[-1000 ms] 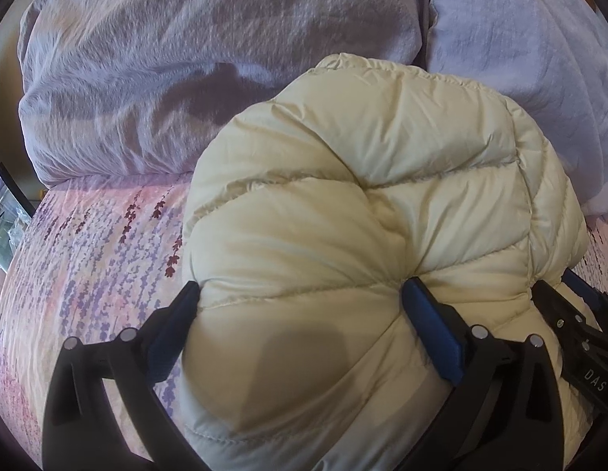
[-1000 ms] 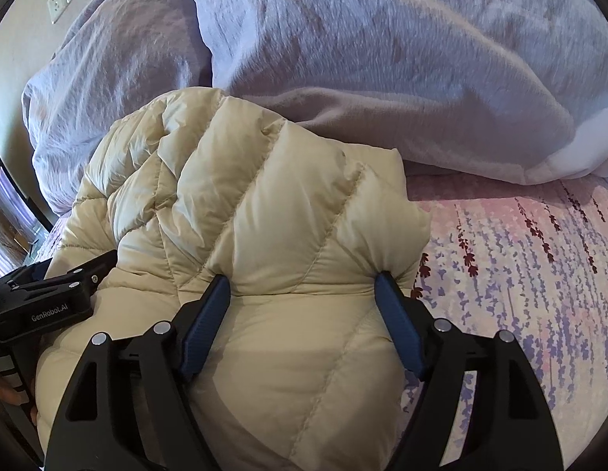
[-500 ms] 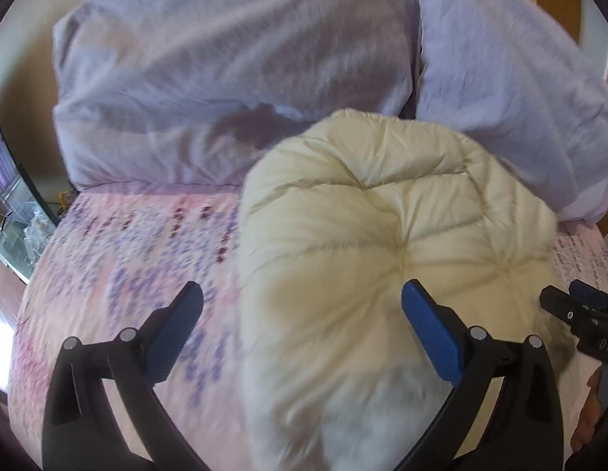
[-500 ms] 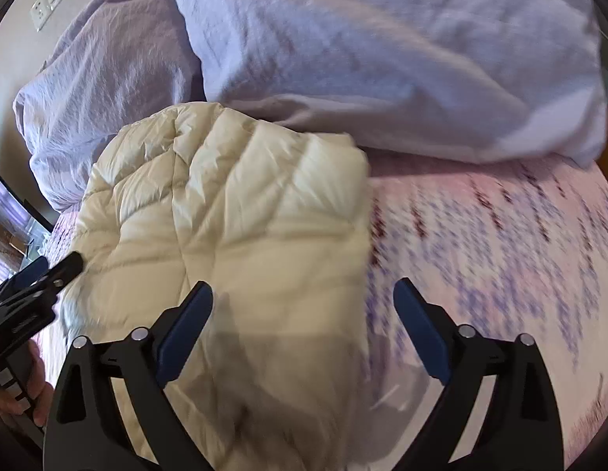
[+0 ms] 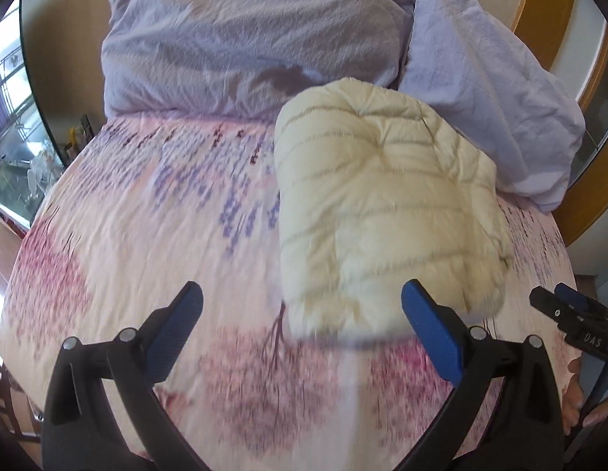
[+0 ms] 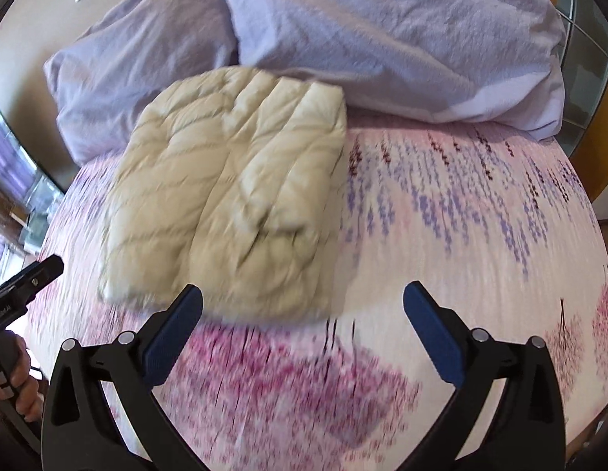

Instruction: Fold large clothes

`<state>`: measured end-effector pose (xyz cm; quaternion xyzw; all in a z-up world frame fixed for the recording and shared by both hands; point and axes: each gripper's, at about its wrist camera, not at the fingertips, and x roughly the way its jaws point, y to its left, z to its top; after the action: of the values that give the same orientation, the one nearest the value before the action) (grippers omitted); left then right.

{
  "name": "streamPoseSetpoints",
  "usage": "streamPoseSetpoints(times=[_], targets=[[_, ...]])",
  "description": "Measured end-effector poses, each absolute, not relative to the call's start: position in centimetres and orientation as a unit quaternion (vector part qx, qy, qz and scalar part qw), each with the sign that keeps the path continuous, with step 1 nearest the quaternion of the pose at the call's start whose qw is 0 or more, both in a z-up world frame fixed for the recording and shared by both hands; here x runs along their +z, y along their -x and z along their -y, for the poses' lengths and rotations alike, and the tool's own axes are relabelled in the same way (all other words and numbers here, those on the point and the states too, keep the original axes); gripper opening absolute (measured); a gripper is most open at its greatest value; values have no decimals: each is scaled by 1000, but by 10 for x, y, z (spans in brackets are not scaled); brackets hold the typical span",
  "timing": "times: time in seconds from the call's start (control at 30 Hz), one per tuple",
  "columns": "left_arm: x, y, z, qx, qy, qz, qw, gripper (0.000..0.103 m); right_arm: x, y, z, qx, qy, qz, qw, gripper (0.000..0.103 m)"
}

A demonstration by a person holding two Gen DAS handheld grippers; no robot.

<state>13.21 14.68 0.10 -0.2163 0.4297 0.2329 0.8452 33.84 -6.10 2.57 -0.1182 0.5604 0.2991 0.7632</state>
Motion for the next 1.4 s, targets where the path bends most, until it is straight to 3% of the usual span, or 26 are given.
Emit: streamPoseSetpoints(times=[0.8, 1.4], targets=[[33, -78, -88, 177, 202, -442, 856, 101, 78, -272, 95, 335, 76, -584, 735, 102], [32, -74, -82, 155, 212, -450, 854, 101, 80, -258, 90, 338, 67, -590, 730, 102]])
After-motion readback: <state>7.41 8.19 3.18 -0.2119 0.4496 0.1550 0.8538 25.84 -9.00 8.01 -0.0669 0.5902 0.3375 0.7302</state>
